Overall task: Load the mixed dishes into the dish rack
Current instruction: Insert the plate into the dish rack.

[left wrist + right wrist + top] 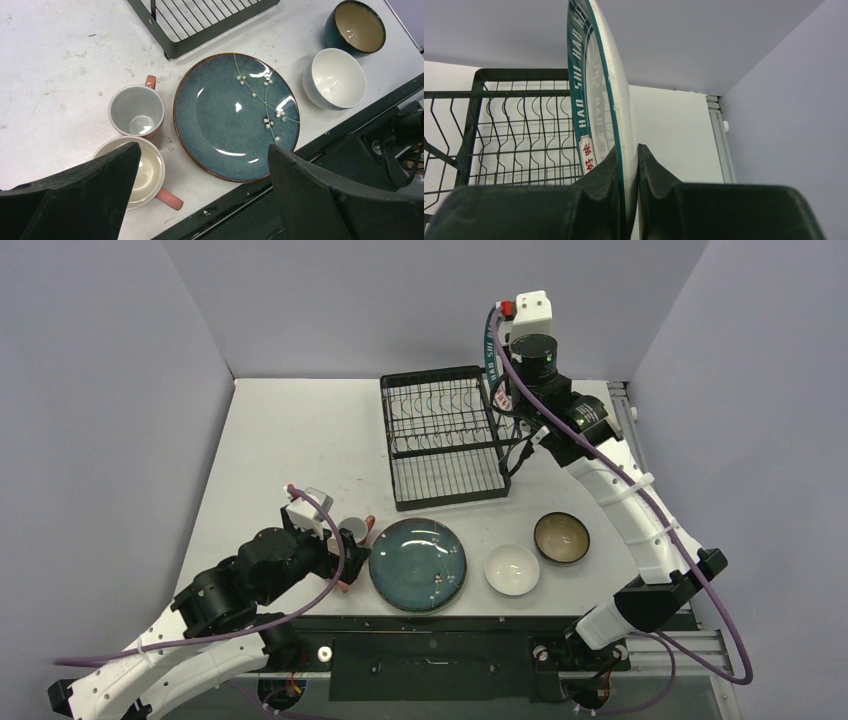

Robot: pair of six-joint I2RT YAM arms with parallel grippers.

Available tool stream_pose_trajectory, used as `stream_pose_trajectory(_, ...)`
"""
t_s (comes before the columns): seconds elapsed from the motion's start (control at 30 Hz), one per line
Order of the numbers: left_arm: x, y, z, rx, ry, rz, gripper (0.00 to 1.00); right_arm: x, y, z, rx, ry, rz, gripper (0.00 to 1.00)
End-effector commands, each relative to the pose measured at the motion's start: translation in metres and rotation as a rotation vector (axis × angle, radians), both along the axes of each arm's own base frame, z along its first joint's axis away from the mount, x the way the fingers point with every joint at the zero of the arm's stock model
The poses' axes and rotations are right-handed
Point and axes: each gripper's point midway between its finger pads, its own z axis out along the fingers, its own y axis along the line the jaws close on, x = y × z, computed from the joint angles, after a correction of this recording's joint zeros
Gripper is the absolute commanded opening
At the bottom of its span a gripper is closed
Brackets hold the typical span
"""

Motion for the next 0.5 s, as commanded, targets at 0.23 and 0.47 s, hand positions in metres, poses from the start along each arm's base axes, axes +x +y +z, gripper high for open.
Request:
stream_pose_trajectory(0.23,0.003,-0.002,0.004,-0.004,-0.014,0.002,0.96,0.019,0.009,-0.001,0.043,-0.041,-0.009,0.00)
stream_pose_trajectory(0.47,0.003,-0.002,0.003,-0.001,-0.011,0.000,0.96,0.025,0.009,-0.009,0.045,-0.032,-0.039,0.00)
